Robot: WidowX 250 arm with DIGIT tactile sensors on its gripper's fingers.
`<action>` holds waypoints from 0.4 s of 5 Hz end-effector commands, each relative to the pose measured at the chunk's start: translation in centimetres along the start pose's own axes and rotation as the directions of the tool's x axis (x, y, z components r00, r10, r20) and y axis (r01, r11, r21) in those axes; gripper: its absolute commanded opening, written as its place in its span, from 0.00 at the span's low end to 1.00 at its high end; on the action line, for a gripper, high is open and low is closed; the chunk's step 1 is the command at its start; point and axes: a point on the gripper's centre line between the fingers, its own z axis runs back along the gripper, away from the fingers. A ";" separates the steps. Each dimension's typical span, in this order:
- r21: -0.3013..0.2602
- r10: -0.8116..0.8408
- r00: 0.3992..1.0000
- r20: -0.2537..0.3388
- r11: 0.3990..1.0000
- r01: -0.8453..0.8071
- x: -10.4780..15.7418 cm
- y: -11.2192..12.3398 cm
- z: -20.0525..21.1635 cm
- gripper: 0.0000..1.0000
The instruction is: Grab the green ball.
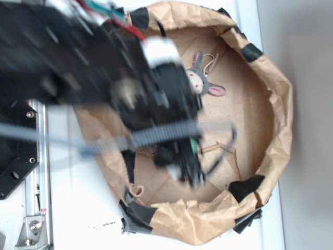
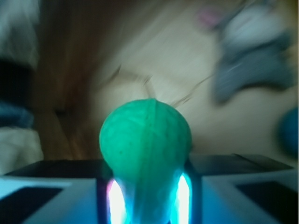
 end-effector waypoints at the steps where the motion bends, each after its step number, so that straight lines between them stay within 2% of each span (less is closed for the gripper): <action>1: 0.176 -0.394 0.915 0.086 0.910 0.375 2.7 -1.0 7.4 0.00; 2: 0.192 -0.560 0.825 0.072 0.820 0.539 3.8 -1.5 7.3 0.00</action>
